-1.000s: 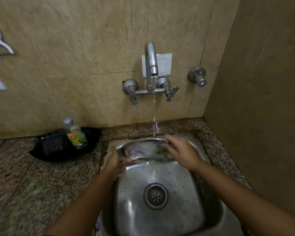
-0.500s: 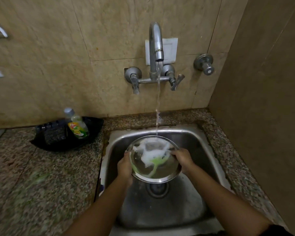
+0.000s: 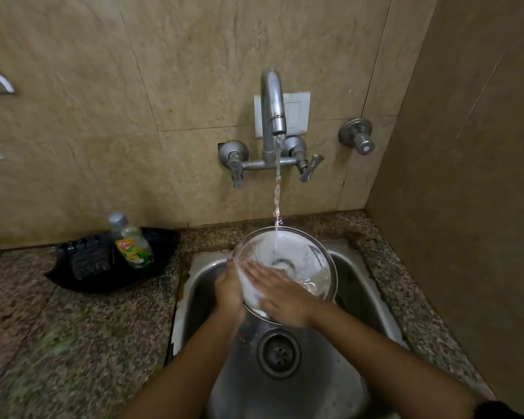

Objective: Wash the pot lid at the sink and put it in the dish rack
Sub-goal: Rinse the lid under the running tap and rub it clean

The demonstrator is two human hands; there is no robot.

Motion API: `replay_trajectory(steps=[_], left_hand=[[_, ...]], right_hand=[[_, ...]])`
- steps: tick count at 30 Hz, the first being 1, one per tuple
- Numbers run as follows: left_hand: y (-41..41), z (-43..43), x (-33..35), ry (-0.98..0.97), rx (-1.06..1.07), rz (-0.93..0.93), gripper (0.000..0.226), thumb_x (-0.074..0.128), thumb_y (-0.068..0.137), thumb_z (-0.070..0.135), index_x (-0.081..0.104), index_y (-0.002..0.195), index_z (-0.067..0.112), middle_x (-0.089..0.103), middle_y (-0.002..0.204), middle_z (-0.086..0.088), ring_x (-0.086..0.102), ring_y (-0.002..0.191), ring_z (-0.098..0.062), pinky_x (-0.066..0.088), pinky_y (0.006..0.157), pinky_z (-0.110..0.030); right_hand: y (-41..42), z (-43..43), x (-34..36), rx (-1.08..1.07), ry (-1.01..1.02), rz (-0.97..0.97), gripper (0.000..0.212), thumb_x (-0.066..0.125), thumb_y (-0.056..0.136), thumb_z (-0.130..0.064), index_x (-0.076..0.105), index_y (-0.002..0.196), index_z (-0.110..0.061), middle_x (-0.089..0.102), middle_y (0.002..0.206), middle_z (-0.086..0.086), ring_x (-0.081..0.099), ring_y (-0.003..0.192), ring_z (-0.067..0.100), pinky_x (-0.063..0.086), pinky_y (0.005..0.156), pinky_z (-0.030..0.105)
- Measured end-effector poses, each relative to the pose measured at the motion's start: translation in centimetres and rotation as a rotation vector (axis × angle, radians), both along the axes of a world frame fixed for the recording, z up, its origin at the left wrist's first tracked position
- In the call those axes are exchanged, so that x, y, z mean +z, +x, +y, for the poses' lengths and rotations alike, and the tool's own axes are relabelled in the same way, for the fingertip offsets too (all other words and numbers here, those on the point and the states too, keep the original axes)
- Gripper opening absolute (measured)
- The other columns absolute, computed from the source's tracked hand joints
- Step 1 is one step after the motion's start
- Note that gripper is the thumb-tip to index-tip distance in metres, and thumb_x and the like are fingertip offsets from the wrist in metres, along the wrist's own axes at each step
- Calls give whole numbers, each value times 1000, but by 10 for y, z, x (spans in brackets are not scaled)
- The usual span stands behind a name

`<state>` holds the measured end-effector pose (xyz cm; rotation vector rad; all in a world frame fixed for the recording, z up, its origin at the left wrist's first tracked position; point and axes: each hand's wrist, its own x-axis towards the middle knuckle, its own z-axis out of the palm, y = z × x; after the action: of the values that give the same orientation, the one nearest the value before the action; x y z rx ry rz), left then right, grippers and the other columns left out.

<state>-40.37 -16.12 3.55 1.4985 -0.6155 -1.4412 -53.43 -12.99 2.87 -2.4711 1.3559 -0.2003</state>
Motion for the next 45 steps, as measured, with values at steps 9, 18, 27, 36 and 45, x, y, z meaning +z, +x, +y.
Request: replay_trajectory(steps=[9,18,27,36,45], left_hand=[[-5,-1,0,23,-78,1,42,44,94,49,66,88,13,71,93,-13,68,90,-29,55,83,-39],[2,-12,5,-19,-44,-10,42,46,93,49,67,87,13,72,100,-15,68,91,-29,54,91,-45],[-12,-3,20,-74,-87,-85,47,41,96,48,69,89,10,71,82,-9,68,79,-21,53,69,-31],[5,1,10,-67,-72,-95,49,46,93,50,71,91,7,74,92,-15,70,88,-30,55,88,-47],[6,1,24,-75,-80,-53,48,43,95,48,70,85,9,74,88,-14,70,80,-25,54,77,-33]], right_hand=[[-32,-43,10,-503,-151,98,65,25,100,-43,1,152,-11,-1,161,7,-1,149,22,2,119,36],[-47,12,12,-167,-147,114,58,21,101,-38,-3,152,-28,-8,161,-6,-10,147,11,-8,116,31],[11,-28,25,-198,-135,-18,62,27,101,-37,-2,152,-18,-6,161,0,-11,146,12,-3,118,34],[-60,-17,20,-515,-183,129,66,29,98,-45,2,152,-16,1,162,2,-1,148,15,2,117,32],[-14,6,23,31,-133,67,62,23,100,-47,-2,152,-25,-5,161,-7,-10,147,6,-5,117,31]])
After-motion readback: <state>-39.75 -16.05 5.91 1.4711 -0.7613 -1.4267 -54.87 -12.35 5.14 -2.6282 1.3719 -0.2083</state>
